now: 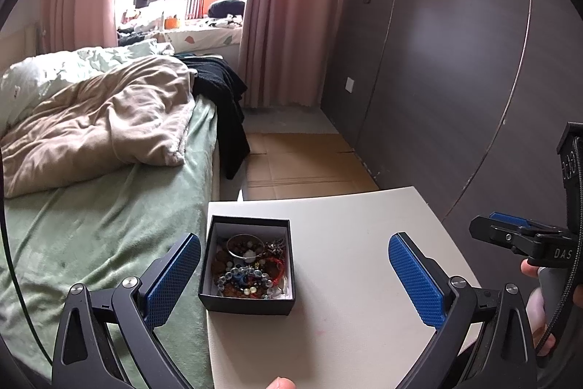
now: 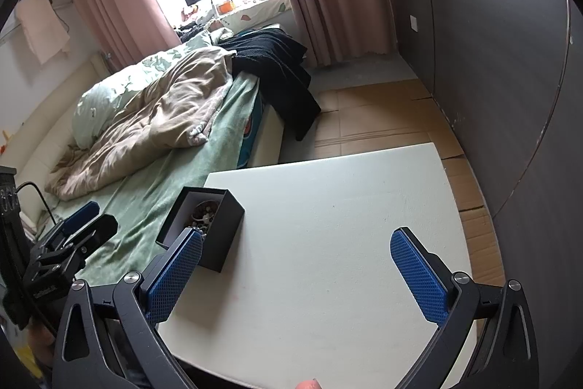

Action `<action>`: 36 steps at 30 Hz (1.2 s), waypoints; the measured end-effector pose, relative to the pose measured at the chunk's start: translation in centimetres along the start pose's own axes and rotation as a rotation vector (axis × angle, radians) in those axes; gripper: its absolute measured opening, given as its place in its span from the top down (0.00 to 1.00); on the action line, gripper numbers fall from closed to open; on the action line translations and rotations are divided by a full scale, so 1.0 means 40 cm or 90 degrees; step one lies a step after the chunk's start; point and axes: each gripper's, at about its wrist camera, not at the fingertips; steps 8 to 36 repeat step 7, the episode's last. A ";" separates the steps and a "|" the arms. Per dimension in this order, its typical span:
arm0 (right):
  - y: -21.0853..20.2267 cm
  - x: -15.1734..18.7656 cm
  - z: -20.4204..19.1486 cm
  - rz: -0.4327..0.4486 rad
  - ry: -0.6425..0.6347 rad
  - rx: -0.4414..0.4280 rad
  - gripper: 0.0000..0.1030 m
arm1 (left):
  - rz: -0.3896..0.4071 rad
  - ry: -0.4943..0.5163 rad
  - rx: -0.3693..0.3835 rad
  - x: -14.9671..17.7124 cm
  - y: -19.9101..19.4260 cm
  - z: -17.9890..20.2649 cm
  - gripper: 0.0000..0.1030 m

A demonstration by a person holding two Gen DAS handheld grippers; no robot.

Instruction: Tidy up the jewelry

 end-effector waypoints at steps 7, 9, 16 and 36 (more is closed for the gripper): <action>0.004 -0.001 -0.007 -0.007 0.002 0.000 0.00 | -0.005 0.007 -0.004 0.002 0.008 0.004 0.00; 0.004 -0.001 -0.007 -0.007 0.002 0.000 0.00 | -0.005 0.007 -0.004 0.002 0.008 0.004 0.00; 0.004 -0.001 -0.007 -0.007 0.002 0.000 0.00 | -0.005 0.007 -0.004 0.002 0.008 0.004 0.00; 0.004 -0.001 -0.007 -0.007 0.002 0.000 0.00 | -0.005 0.007 -0.004 0.002 0.008 0.004 0.00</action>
Point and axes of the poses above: each gripper's, at about its wrist camera, not at the fingertips, and y roughly the way its jaws point, z to its right, x to its underside, and after that the axes turned 7 degrees about x, right-handed
